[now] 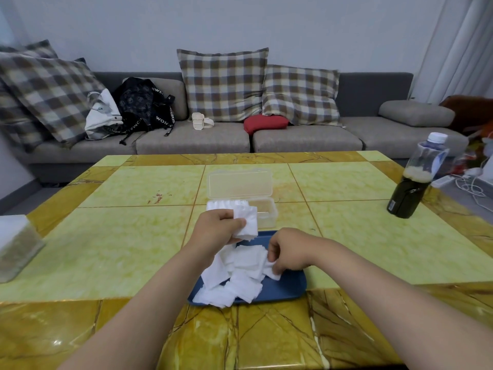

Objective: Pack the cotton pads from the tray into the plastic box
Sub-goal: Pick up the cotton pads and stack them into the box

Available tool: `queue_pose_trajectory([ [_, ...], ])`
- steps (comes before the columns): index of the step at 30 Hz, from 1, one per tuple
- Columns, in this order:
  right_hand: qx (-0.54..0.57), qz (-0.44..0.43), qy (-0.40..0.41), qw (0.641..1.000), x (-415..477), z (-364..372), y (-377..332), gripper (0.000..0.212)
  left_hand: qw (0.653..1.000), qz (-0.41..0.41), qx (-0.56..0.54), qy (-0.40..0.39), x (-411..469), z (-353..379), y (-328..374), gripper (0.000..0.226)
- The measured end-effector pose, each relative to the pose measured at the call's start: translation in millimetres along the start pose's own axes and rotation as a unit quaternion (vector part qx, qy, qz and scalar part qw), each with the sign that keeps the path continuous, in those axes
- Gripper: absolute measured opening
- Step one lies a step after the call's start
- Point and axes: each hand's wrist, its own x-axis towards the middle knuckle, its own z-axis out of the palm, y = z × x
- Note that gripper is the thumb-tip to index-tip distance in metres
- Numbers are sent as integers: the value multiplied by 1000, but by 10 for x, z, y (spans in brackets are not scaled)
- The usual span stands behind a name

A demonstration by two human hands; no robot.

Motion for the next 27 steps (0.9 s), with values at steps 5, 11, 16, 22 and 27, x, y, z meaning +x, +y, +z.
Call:
queue_pose_trajectory([
  [5,89,28,19,995,2,-92,124,69,1000,0,-24,-1,3,-26,1,20],
  [11,324,13,98,941,-15,-317,157,26,991,-62,-119,-6,46,-45,-18,17],
  [16,472,-37,112,874,-29,-418,-22,16,979,-89,-181,-19,51,-28,1,16],
  [22,418,-18,114,901,15,-354,-256,16,975,-70,-200,-71,-2,3,29,21],
  [27,414,18,136,900,63,-345,-323,23,973,-59,-211,-73,-5,-7,51,22],
])
